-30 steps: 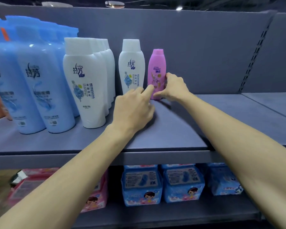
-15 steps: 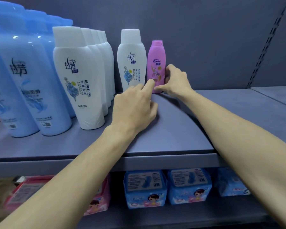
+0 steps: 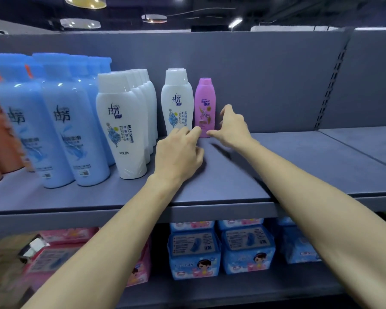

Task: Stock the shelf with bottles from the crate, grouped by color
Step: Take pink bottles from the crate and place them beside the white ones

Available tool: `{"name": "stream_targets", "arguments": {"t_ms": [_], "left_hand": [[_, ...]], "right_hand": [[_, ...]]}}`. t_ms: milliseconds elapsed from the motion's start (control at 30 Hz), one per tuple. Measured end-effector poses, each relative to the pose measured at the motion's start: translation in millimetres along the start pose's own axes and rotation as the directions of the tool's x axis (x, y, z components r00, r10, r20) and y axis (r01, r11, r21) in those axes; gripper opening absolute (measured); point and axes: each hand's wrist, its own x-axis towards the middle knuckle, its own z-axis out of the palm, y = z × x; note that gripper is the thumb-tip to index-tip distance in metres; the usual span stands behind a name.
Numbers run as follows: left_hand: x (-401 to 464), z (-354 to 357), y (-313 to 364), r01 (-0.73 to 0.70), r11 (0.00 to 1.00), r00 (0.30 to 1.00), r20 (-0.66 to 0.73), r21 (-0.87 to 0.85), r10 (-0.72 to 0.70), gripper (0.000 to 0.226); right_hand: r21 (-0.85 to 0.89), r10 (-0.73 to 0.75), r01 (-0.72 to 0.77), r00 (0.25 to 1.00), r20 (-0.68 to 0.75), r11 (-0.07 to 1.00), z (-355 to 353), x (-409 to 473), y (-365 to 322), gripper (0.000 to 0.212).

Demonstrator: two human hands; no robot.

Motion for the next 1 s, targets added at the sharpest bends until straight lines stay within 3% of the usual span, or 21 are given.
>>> {"name": "stream_targets", "arguments": {"t_ms": [133,267,433,600,767,900,1000], "left_hand": [[-2,-9,5,0.020,1.000,0.996,0.086,-0.022,-0.018,0.016],[-9,-29,9,0.009,1.000,0.995,0.104,-0.027,-0.006,0.018],[-34,-59,22,-0.229,0.973,0.972,0.045,-0.012,0.229,0.022],[-71,-85,27,-0.296,0.953,0.955,-0.050,-0.064,0.293,0.026],[-135,-92,18,-0.490,0.869,0.872,-0.070,-0.074,0.485,0.016],[-168,-80,13,-0.451,0.886,0.890,0.023,-0.105,0.455,0.023],[-191,-66,13,-0.403,0.904,0.906,0.082,-0.142,0.416,0.016]], "right_hand": [[-0.136,-0.091,0.102,0.992,0.089,0.985,-24,-54,-7,0.052],[-0.200,-0.133,0.146,0.988,0.078,0.969,-51,-102,-10,0.051],[-0.239,-0.167,0.172,0.985,0.042,0.956,-68,-148,-16,0.050],[-0.190,-0.229,0.217,0.973,-0.040,0.957,-67,-201,-27,0.047],[-0.297,-0.380,0.354,0.924,-0.034,0.887,-58,-263,-12,0.043],[-0.324,-0.352,0.338,0.936,0.016,0.884,-38,-286,7,0.043],[-0.324,-0.297,0.298,0.953,0.055,0.898,-18,-299,23,0.043]]}}
